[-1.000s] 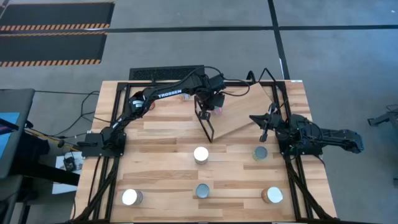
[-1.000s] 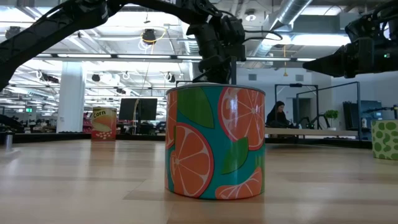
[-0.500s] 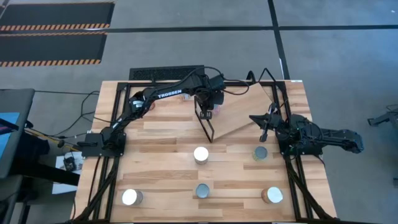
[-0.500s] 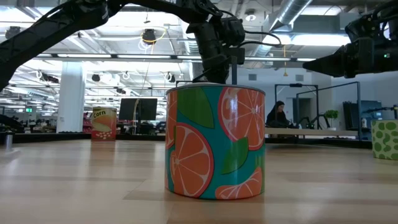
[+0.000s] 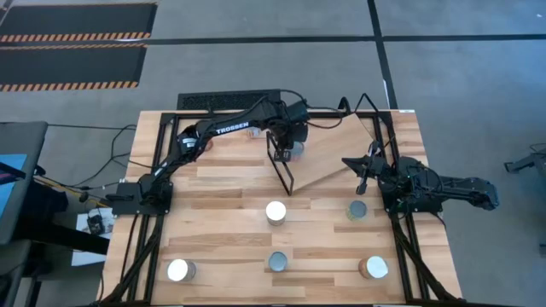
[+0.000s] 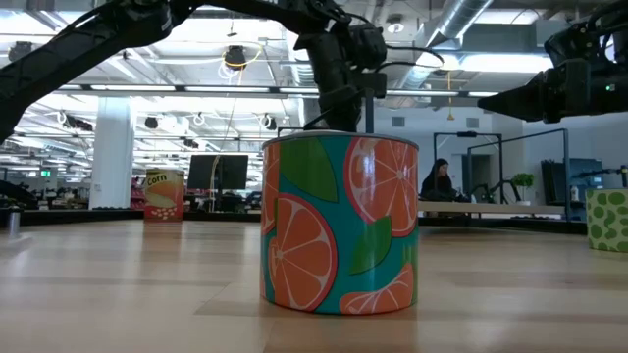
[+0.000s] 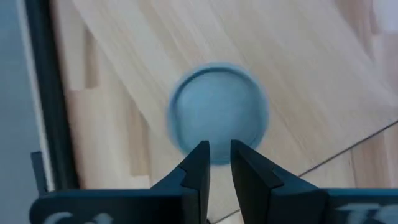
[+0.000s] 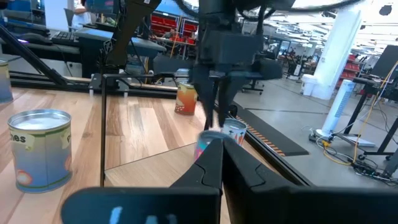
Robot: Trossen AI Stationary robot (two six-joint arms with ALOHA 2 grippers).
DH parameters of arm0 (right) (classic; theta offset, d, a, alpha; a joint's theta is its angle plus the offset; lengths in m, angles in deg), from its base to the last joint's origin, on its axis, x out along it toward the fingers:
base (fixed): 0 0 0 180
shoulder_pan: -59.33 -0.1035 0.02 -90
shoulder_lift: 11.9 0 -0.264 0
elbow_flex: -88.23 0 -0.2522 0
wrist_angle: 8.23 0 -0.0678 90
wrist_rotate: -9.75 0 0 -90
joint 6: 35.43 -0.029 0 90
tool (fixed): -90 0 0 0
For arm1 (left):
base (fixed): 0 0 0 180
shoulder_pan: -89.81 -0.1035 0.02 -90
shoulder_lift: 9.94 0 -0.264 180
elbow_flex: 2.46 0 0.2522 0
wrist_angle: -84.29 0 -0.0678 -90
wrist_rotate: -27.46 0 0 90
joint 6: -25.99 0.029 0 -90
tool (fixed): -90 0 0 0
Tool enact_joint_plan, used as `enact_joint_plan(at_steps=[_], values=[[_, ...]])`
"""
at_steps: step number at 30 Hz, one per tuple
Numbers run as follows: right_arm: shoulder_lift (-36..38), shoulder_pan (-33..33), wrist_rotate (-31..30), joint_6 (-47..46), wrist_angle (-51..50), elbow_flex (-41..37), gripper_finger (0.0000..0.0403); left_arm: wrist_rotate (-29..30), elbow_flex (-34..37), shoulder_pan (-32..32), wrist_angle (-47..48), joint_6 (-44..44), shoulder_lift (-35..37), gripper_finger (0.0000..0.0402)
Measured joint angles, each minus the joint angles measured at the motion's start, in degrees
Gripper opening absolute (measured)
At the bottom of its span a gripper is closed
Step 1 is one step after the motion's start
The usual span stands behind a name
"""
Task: Pick and place cans onto a shelf
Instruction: Put the bottom canned corn on the shelf
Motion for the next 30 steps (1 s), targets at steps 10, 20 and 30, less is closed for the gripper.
enact_joint_plan(at_steps=[10,20,30], values=[[0.0,0.0,0.0,0.0,0.0,0.0,0.0024,2.4,0.1,0.4,-3.0,1.4,6.6,0.0009],[0.0,0.0,0.0,0.0,0.0,0.0,0.0024,-2.2,0.1,0.7,-4.5,-4.8,13.5,0.0],[0.0,0.0,0.0,0.0,0.0,0.0,0.0024,-3.3,9.3,2.5,-15.2,-6.2,15.4,0.0]])
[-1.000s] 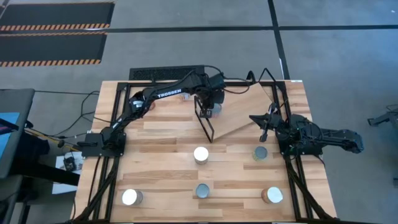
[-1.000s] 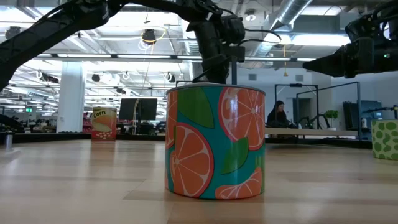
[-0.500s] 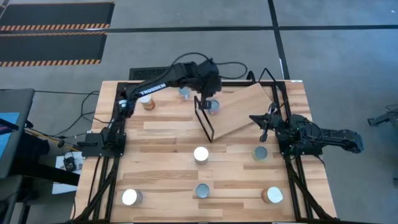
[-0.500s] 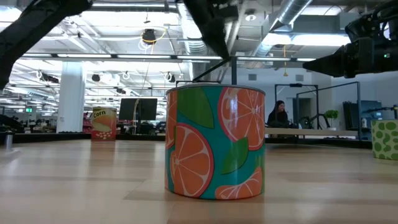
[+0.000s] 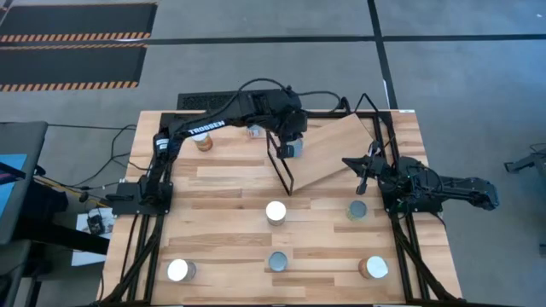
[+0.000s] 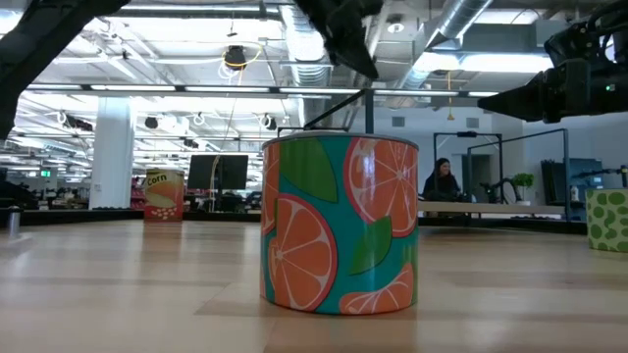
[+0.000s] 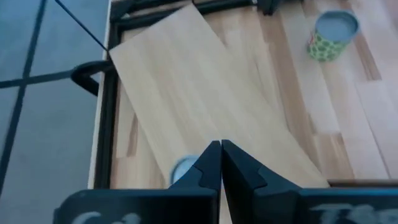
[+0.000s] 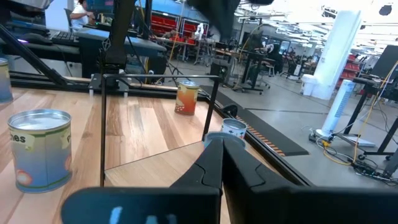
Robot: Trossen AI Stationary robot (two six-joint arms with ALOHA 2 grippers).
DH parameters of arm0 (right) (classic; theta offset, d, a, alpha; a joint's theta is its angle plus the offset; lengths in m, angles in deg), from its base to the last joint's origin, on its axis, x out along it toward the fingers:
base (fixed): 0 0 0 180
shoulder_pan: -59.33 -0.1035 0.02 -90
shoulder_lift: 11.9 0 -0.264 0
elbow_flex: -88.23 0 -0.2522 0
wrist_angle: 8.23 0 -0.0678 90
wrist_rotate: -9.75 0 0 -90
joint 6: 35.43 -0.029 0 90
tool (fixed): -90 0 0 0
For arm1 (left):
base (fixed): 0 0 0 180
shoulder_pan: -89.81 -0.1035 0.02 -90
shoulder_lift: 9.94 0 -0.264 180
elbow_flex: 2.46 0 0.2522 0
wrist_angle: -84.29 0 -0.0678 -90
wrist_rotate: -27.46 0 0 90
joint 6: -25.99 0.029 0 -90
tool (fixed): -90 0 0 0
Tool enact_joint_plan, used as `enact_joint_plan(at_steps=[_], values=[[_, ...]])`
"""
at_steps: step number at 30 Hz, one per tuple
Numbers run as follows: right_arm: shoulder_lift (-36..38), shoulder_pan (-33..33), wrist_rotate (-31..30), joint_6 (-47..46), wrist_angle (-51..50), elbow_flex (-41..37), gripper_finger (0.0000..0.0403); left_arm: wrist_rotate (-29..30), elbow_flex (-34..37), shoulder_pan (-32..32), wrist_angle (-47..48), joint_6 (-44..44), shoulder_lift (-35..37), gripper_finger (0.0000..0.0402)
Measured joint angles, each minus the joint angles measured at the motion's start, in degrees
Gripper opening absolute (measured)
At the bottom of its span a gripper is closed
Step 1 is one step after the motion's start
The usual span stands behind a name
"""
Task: Pick and place cans onto a shelf
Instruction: Put the bottom canned corn on the shelf
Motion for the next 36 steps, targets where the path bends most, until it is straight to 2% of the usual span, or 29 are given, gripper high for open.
enact_joint_plan(at_steps=[6,14,21,25,29,36], values=[[0.0,0.0,0.0,0.0,0.0,0.0,0.0024,-0.2,22.8,0.1,-21.9,-3.5,9.8,0.0],[0.0,0.0,0.0,0.0,0.0,0.0,0.0024,1.0,55.1,2.2,-48.8,-9.0,29.8,0.0],[0.0,0.0,0.0,0.0,0.0,0.0,0.0024,1.8,78.1,5.9,-69.7,-13.5,43.5,0.0],[0.0,0.0,0.0,0.0,0.0,0.0,0.0024,1.9,88.6,7.6,-81.1,-15.1,47.4,0.0],[0.0,0.0,0.0,0.0,0.0,0.0,0.0024,2.1,97.0,7.9,-90.8,-17.7,48.1,0.0],[0.0,0.0,0.0,0.0,0.6,0.0,0.0024,1.7,104.5,8.0,-102.3,-19.6,47.8,0.0]])
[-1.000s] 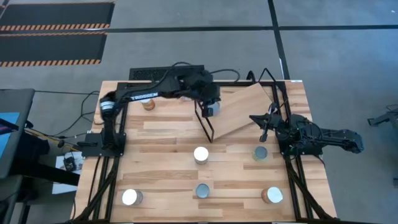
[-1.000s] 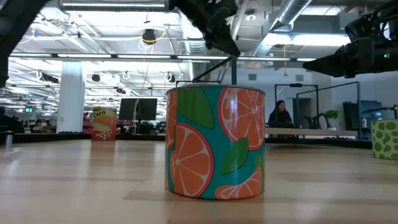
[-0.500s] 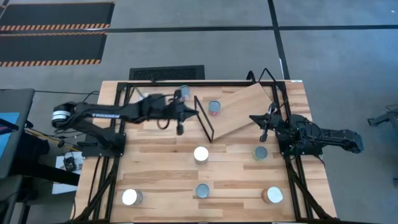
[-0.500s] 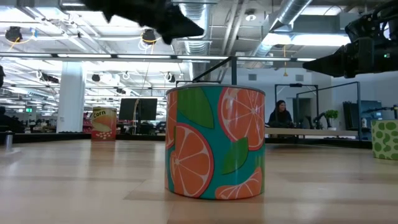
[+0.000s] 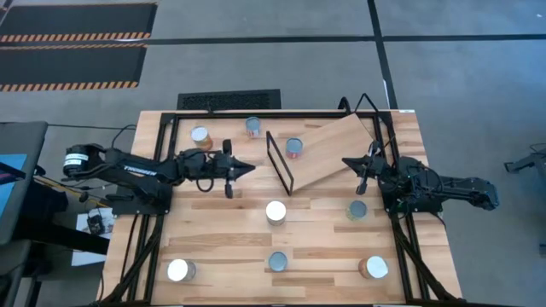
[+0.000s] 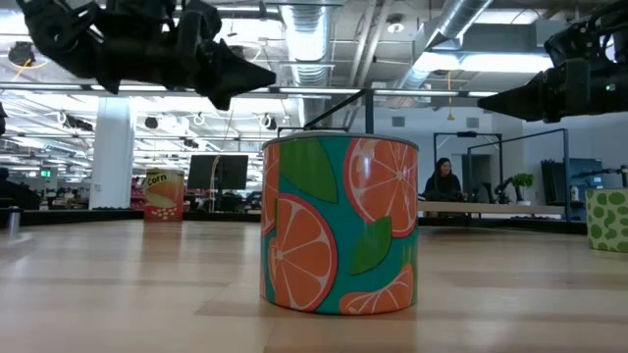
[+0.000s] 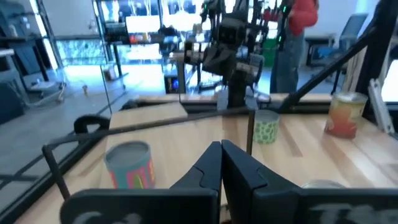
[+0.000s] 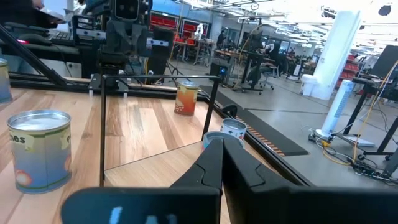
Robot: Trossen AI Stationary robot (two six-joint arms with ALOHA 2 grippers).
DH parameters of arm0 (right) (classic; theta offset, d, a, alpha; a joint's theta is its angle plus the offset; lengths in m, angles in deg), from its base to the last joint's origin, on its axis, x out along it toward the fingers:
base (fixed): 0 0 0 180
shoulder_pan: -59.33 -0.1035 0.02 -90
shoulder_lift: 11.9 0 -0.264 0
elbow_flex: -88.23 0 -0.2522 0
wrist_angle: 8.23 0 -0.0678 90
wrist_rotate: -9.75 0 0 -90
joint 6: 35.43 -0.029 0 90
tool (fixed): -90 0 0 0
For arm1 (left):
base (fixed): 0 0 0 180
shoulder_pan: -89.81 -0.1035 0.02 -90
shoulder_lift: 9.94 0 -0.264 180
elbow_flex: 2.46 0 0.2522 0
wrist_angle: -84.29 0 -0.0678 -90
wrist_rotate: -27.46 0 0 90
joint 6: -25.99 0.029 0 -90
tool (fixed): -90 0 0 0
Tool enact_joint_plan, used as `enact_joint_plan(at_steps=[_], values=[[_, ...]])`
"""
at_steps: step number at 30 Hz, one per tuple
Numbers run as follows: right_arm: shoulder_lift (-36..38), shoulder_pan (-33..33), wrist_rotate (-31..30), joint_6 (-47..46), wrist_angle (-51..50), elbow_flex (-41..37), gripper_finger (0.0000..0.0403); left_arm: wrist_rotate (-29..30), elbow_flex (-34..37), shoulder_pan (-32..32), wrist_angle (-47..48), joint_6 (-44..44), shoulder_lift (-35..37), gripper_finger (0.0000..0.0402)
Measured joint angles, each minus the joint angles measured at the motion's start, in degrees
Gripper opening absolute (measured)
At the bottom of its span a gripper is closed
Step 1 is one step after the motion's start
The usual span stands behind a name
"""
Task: Pick and place cans onto a shelf
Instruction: Put the bottom canned corn on the shelf
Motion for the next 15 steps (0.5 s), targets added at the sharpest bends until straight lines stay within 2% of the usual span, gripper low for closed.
enact_joint_plan(at_steps=[9,15], values=[[0.0,0.0,0.0,-0.3,3.9,0.0,0.0024,-1.1,0.9,1.8,-2.2,0.5,-0.2,0.0],[0.0,0.0,1.3,-2.0,12.8,0.2,0.0024,-1.1,0.9,3.1,-2.2,1.1,-0.2,0.0]])
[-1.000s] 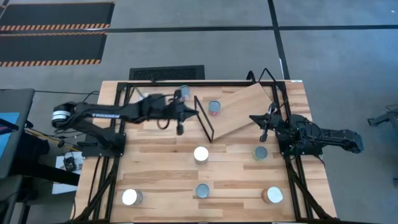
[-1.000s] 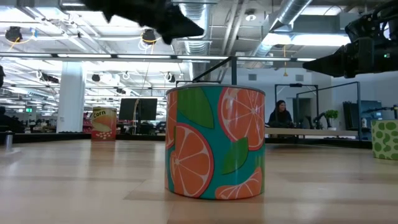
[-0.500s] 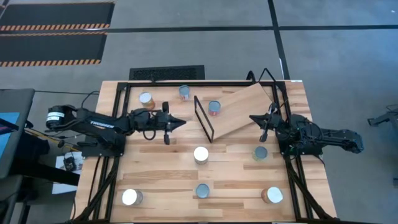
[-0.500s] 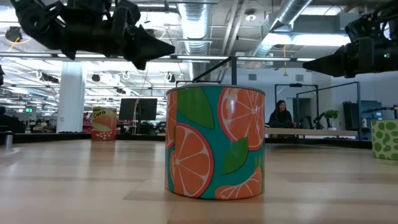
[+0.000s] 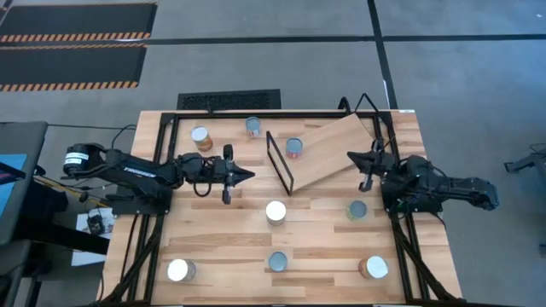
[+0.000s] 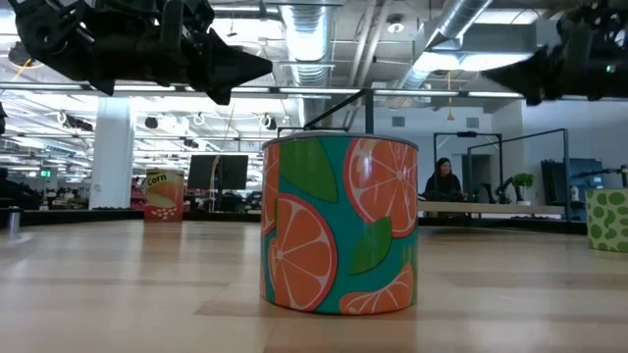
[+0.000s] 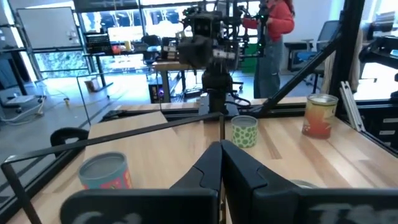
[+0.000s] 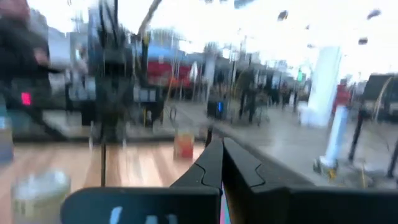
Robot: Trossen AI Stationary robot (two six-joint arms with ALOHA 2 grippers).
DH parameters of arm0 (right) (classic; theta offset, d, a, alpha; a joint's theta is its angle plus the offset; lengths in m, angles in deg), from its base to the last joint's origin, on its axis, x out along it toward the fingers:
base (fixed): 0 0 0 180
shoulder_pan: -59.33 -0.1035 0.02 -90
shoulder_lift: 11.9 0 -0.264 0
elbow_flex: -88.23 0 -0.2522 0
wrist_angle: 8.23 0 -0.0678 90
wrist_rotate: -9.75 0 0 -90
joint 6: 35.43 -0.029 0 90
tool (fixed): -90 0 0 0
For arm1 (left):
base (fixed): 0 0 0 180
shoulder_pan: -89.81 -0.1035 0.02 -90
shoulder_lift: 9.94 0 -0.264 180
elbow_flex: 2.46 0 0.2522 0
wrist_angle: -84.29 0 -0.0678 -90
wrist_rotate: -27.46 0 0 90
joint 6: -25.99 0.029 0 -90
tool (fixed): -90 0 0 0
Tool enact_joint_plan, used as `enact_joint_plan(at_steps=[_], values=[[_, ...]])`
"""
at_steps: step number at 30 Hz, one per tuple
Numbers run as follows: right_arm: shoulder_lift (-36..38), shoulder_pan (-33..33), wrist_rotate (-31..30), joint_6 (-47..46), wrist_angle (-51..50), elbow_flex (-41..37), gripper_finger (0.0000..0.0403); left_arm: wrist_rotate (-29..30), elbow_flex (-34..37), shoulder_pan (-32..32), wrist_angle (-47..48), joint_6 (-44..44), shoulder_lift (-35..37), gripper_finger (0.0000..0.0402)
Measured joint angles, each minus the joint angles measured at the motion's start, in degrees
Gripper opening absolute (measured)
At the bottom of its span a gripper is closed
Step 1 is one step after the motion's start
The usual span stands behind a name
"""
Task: Pick and place cans onto a shelf
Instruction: Put the bottom canned corn on the shelf
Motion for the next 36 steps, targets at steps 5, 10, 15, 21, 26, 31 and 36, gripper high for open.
enact_joint_plan(at_steps=[5,10,15,21,26,31,36], values=[[-1.8,-3.2,4.1,-2.6,-2.2,3.8,0.0007,0.2,0.0,1.0,0.3,0.0,0.0,0.0],[-10.5,-10.7,2.1,-5.7,-7.0,9.3,0.0005,1.3,0.0,1.3,0.4,0.0,-0.5,0.0],[-22.9,-21.4,-4.9,-13.0,-16.2,16.4,0.0004,3.0,0.0,1.3,-0.2,-0.5,-2.5,0.0],[-38.5,-36.3,-13.8,-30.3,-29.1,26.7,0.0003,3.0,0.0,1.3,-3.6,-0.9,-6.0,0.0],[-50.3,-46.9,-17.3,-48.1,-40.3,35.8,0.0003,2.8,0.0,1.3,-7.8,-1.0,-8.9,0.0],[-61.3,-54.8,-17.1,-66.4,-54.5,46.3,0.0003,1.4,0.0,1.3,-9.4,-2.0,-9.6,0.0],[-71.0,-60.1,-11.1,-82.6,-65.4,57.0,0.0004,-0.2,0.0,1.3,-9.6,-3.5,-9.4,0.0]])
